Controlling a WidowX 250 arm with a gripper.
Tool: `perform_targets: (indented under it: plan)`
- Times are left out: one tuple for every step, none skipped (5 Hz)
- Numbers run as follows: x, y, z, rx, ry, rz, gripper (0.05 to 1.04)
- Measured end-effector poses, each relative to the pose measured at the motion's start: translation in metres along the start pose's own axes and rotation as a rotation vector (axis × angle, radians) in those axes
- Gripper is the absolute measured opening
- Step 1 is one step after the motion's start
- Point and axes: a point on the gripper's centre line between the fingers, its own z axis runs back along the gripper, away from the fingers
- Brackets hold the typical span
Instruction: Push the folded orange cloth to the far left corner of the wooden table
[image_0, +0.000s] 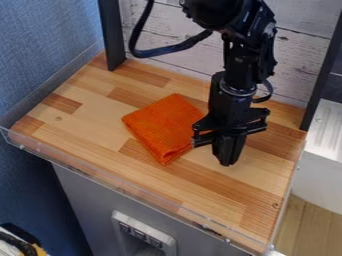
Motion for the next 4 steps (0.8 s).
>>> perform_targets:
  plan:
    - [0.002, -0.003, -0.004, -0.01, 0.029, 0.003, 0.064]
    - [0.003, -0.007, -0.004, -0.05, 0.049, -0.017, 0.064]
    - [0.022, 0.002, -0.009, -0.07, 0.07, -0.092, 0.064]
    - [0.045, 0.011, -0.012, -0.107, 0.073, -0.224, 0.064]
